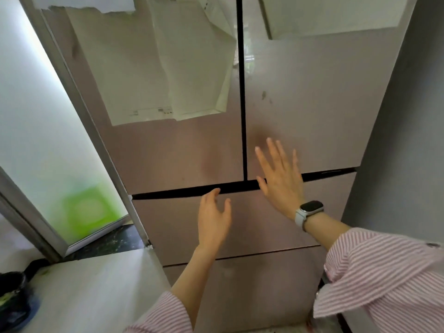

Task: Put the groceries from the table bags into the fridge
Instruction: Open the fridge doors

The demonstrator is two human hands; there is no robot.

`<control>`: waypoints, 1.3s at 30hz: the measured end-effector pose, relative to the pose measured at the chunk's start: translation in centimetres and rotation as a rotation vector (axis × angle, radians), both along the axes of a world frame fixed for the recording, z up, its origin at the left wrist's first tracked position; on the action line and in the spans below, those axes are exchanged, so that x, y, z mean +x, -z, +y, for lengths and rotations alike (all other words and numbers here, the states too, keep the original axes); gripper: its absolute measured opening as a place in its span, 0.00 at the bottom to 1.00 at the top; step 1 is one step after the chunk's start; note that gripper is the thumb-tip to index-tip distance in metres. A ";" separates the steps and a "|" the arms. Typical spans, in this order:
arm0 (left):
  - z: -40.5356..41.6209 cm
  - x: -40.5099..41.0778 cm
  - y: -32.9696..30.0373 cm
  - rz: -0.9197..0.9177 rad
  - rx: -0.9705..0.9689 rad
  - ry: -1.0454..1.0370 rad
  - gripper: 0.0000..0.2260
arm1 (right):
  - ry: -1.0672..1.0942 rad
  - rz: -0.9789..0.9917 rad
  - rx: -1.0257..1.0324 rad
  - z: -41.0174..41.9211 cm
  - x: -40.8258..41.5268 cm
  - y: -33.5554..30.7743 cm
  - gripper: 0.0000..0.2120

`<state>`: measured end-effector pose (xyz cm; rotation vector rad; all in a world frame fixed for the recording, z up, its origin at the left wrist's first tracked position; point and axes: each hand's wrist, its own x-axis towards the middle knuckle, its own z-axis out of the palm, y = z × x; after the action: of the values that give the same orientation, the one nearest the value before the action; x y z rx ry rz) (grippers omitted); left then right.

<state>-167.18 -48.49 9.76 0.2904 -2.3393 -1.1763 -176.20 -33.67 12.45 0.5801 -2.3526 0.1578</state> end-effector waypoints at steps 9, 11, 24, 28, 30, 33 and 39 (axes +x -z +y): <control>-0.2 -7.9 -0.9 -0.065 1.238 -0.037 0.34 | 0.029 0.118 0.021 -0.2 -6.5 2.7 0.46; 0.3 -8.9 -1.2 0.024 1.308 -0.079 0.34 | 0.026 0.127 0.024 -0.2 -6.6 2.6 0.48; 0.2 -9.0 0.1 0.011 1.192 -0.118 0.27 | 0.035 0.090 0.020 -0.3 -6.0 2.2 0.47; 0.3 -8.9 -0.1 0.017 1.198 -0.124 0.25 | 0.016 0.066 0.015 0.0 -6.2 2.0 0.48; 0.3 -8.2 0.1 0.011 1.180 -0.120 0.22 | 0.004 0.045 0.010 -0.1 -6.2 1.9 0.47; 0.2 -6.1 0.7 0.024 1.140 -0.115 0.17 | -0.030 -0.014 -0.028 -0.3 -5.7 1.5 0.45; 0.6 -4.1 -0.4 0.031 1.149 -0.082 0.21 | -0.158 -0.108 -0.023 1.4 -4.1 0.4 0.38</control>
<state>-171.30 -47.92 10.16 0.7135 -1.3498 -2.3188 -180.35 -32.32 12.02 0.7638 -2.4043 0.2941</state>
